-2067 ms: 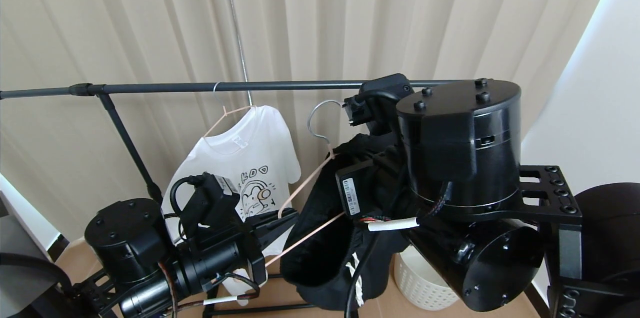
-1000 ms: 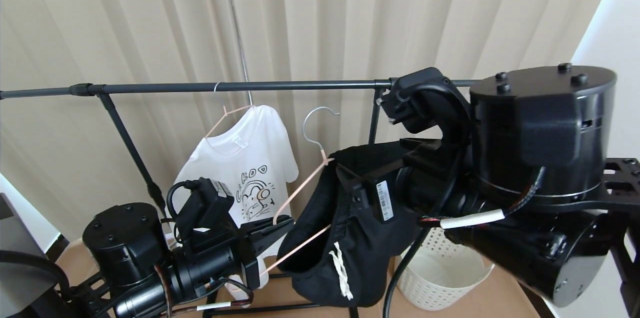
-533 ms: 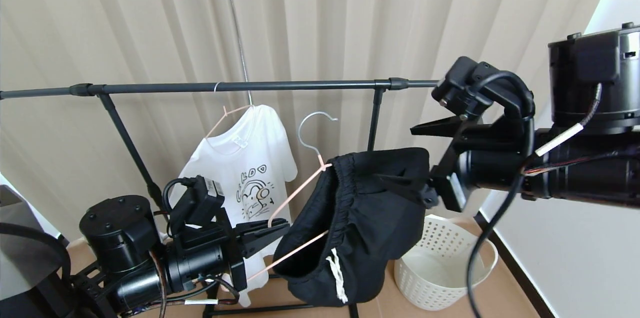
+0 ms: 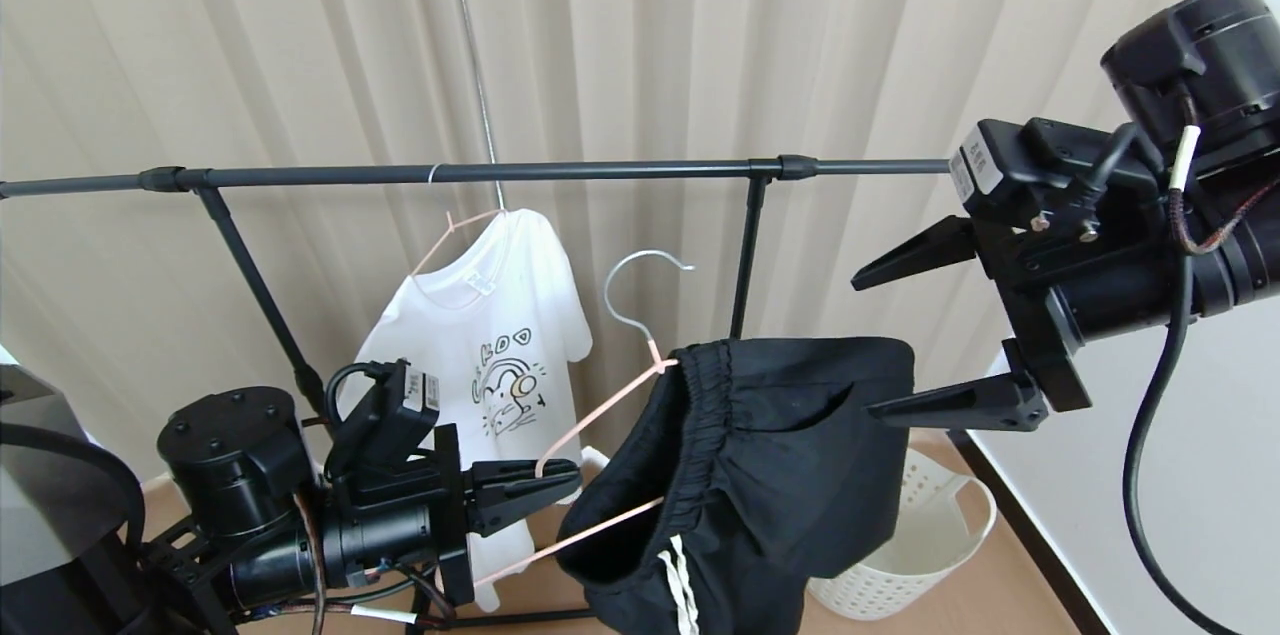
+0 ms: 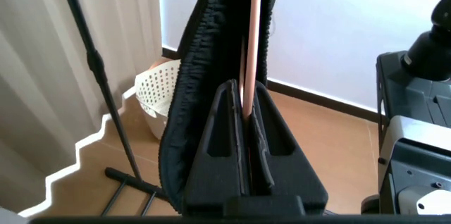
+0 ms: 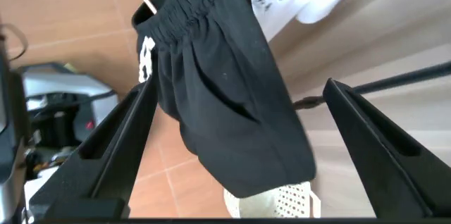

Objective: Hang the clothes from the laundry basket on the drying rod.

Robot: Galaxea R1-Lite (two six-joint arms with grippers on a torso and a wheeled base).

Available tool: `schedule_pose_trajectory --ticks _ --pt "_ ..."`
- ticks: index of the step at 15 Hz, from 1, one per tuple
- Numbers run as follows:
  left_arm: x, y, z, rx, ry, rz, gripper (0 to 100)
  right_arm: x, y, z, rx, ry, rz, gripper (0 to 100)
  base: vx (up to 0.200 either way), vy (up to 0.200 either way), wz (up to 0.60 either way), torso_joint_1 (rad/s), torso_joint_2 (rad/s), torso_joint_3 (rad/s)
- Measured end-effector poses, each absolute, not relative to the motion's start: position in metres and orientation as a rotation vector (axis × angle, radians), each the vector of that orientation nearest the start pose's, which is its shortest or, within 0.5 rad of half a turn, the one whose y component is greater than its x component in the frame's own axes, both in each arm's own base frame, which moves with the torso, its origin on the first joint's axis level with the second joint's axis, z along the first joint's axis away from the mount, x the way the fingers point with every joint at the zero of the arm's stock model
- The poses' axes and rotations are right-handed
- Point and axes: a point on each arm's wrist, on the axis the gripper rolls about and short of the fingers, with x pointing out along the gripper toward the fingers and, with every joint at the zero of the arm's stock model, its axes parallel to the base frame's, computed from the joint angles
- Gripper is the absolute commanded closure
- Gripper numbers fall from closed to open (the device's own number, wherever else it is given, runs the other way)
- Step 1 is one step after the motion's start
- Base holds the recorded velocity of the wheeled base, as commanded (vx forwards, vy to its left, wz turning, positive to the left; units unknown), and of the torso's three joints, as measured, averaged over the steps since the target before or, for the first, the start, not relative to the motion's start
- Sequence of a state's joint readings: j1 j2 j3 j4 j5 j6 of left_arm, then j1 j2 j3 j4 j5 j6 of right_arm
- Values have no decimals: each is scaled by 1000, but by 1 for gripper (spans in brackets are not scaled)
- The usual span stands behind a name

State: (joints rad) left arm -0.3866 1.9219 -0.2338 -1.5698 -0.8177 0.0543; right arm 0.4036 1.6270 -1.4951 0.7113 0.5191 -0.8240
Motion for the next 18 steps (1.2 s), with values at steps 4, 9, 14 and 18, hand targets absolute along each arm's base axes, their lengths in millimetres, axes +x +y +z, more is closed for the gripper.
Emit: schedule_pose_trajectory --ticks 4,9,14,18 --pt "226 -112 88 41 73 -1248 100 264 108 271 -705 586 1321 0 0 0 0 0 0 0" --pt "223 -111 87 55 67 -1290 100 289 112 255 -678 618 1333 0 0 0 0 0 0 0" --pt "222 -111 86 58 67 -1291 100 291 112 249 -664 653 1344 0 0 0 0 0 0 0" --pt "222 -111 87 58 66 -1291 100 290 114 248 -665 655 1350 0 0 0 0 0 0 0"
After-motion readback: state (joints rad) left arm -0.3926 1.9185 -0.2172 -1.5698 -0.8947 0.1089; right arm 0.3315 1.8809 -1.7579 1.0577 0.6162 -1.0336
